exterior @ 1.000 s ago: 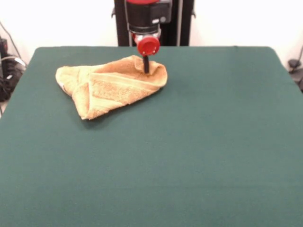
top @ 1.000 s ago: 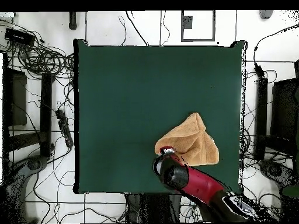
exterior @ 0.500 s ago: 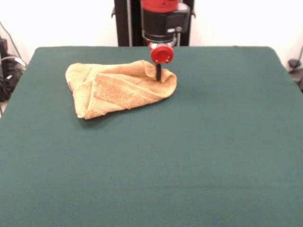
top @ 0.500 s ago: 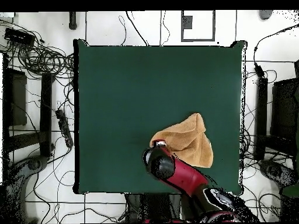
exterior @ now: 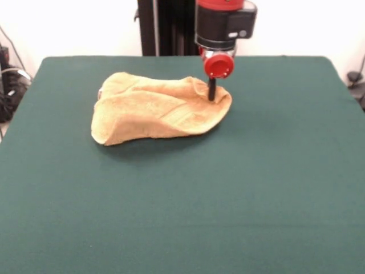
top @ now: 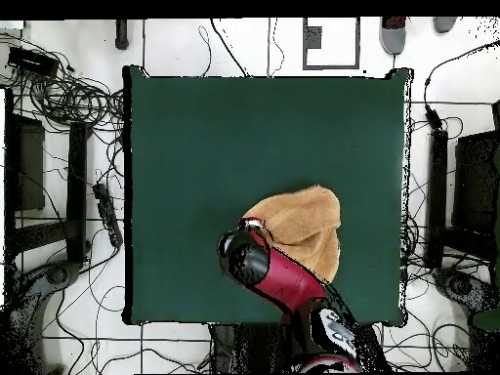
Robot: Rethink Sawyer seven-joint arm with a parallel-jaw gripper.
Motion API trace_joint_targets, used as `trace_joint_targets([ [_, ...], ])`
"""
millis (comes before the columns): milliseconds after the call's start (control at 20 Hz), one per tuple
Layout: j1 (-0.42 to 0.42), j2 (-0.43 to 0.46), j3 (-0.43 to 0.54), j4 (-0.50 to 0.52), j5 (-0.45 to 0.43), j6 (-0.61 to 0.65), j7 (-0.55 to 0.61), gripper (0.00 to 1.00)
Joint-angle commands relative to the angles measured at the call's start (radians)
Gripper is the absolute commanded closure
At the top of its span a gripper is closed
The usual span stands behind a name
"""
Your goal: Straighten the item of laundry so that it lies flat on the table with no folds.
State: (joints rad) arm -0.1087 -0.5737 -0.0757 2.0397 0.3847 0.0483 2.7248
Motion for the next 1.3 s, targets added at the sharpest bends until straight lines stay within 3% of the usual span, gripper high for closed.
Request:
trace_joint_targets([
  [50, 0.1, 0.019, -0.031, -0.139, 0.161, 0.145, 0.232, 1.0],
  [350, 0.24, 0.085, -0.144, -0.249, 0.269, 0.214, 0.295, 1.0],
  [750, 0.356, 0.151, -0.216, -0.389, 0.366, 0.314, 0.373, 1.0],
  [950, 0.417, 0.219, -0.288, -0.498, 0.386, 0.391, 0.436, 1.0],
  [1300, 0.452, 0.352, -0.366, -0.731, 0.393, 0.505, 0.524, 1.0],
])
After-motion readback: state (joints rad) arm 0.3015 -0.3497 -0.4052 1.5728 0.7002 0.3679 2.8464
